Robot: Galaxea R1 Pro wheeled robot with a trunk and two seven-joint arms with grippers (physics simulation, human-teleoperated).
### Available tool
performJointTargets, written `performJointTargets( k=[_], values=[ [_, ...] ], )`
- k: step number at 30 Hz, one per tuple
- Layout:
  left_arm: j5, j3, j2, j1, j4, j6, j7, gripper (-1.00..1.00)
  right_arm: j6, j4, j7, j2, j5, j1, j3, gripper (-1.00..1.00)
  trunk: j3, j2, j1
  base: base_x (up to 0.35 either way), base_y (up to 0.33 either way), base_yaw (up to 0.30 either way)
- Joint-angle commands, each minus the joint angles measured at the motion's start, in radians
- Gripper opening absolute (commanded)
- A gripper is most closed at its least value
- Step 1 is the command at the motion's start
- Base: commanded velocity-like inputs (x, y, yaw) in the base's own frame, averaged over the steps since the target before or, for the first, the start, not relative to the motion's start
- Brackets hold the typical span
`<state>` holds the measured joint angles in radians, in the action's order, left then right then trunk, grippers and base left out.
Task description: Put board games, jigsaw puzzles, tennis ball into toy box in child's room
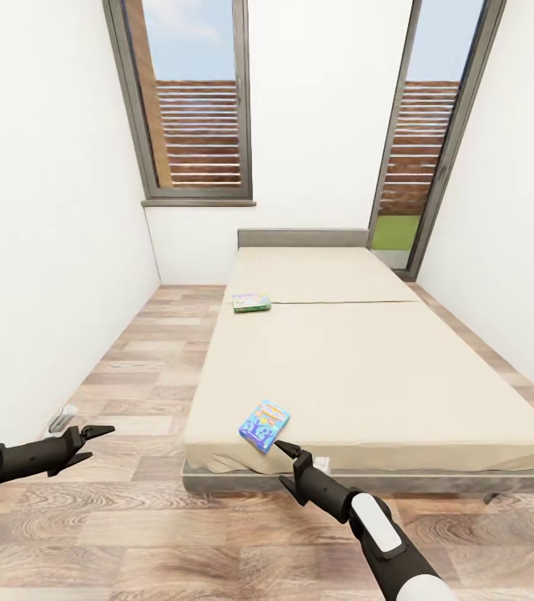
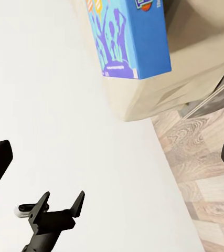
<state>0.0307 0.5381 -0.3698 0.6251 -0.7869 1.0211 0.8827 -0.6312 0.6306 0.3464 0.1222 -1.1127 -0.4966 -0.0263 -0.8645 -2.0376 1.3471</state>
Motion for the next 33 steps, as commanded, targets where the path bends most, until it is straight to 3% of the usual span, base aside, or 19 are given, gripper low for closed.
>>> performJointTargets(
  k=[1, 14, 33],
  values=[
    [0.003, 0.002, 0.000, 0.001, 0.000, 0.009, 0.001, 1.00, -0.005, 0.000, 0.000, 0.001, -0.002, 0.000, -0.003, 1.00, -0.001, 0.000, 0.000, 0.000, 0.000, 0.000],
    [0.003, 0.005, 0.000, 0.001, 0.000, 0.013, 0.007, 1.00, -0.005, 0.000, 0.000, 0.001, -0.002, 0.000, -0.003, 1.00, -0.001, 0.000, 0.000, 0.000, 0.000, 0.000],
    [0.003, 0.004, 0.000, 0.001, 0.000, 0.013, 0.007, 1.00, -0.007, 0.000, 0.000, 0.002, -0.002, -0.001, 0.000, 1.00, -0.060, -0.133, 0.073, 0.000, 0.000, 0.000]
  ],
)
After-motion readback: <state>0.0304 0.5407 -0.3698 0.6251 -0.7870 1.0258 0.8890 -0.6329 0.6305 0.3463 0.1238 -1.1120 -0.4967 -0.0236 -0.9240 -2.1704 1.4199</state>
